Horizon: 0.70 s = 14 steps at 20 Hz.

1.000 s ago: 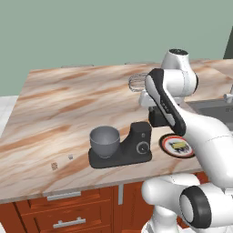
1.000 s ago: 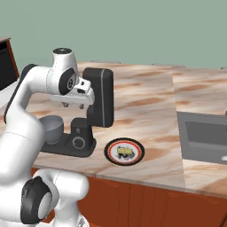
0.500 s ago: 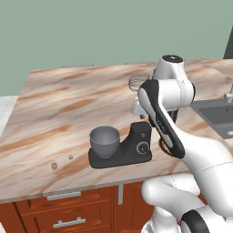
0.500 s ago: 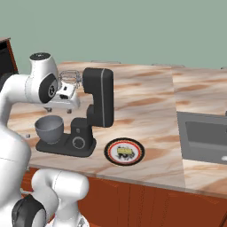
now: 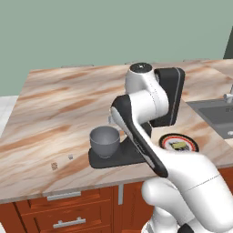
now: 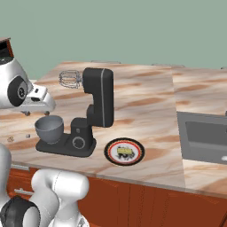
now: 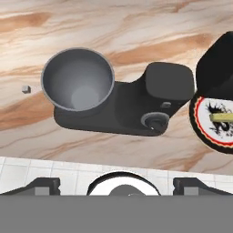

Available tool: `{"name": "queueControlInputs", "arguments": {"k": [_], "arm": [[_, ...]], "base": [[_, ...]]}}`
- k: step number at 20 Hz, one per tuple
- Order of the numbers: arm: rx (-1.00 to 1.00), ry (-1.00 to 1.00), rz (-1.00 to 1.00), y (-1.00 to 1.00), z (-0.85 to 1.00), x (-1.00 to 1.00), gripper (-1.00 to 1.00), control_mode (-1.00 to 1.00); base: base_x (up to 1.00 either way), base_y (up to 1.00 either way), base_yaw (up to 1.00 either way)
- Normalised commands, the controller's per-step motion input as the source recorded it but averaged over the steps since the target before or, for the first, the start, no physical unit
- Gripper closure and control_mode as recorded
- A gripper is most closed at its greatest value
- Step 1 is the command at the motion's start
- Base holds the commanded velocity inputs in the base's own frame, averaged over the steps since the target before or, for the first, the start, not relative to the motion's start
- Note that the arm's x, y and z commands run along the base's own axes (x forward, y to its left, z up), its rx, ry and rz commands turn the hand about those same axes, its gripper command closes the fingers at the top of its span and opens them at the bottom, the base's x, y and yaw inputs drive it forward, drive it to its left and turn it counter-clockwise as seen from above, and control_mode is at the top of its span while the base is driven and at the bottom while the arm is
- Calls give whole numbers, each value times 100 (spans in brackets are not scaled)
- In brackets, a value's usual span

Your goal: Add butter and sugar cubes to the stand mixer bowl and then turn on the stand mixer to begin making frosting.

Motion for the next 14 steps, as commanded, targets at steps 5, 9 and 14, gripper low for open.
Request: {"name": "queueControlInputs", "arguments": {"k": [5, 9, 14], "arm": [[-3, 0, 0, 73, 0, -12, -100, -100], [-1, 0, 0, 69, -2, -14, -100, -100], [0, 0, 0, 67, -10, -10, -100, -100]], "base": [[0, 0, 0], [0, 0, 0], [0, 0, 0]]}}
